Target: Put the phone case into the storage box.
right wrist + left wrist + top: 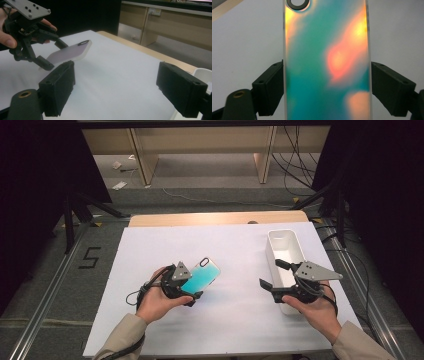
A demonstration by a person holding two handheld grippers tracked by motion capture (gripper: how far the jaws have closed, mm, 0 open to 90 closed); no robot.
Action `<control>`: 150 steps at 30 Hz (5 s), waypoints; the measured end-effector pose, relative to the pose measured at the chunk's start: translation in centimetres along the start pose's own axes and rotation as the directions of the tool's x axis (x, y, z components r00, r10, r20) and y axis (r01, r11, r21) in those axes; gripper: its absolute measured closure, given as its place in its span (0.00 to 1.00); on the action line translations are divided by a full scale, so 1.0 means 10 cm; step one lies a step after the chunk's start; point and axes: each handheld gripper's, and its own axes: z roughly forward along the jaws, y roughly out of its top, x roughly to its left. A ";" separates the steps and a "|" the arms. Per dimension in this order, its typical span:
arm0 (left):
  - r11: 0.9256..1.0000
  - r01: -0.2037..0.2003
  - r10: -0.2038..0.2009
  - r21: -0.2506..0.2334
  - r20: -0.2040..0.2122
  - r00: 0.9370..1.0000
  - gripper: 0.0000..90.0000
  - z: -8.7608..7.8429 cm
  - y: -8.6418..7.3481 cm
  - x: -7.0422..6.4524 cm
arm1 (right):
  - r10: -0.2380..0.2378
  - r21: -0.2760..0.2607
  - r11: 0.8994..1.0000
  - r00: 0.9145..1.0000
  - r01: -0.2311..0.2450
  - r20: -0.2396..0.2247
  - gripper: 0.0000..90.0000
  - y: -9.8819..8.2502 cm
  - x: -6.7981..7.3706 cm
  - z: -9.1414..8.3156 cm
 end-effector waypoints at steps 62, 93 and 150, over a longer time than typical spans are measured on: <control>0.993 -0.066 0.068 -0.100 0.016 0.998 0.19 0.14 0.22 -0.52 | 0.113 0.087 0.991 0.991 -0.106 -0.075 0.26 0.20 0.14 0.96; 0.991 -0.078 0.080 -0.112 0.008 0.997 0.19 0.15 0.25 -0.57 | 0.240 0.136 0.966 0.962 -0.222 -0.134 0.54 0.15 0.15 1.11; 0.984 -0.091 0.091 -0.156 -0.004 0.996 0.16 0.18 0.23 -0.54 | 0.314 0.144 0.947 0.920 -0.287 -0.235 0.89 0.40 0.13 0.99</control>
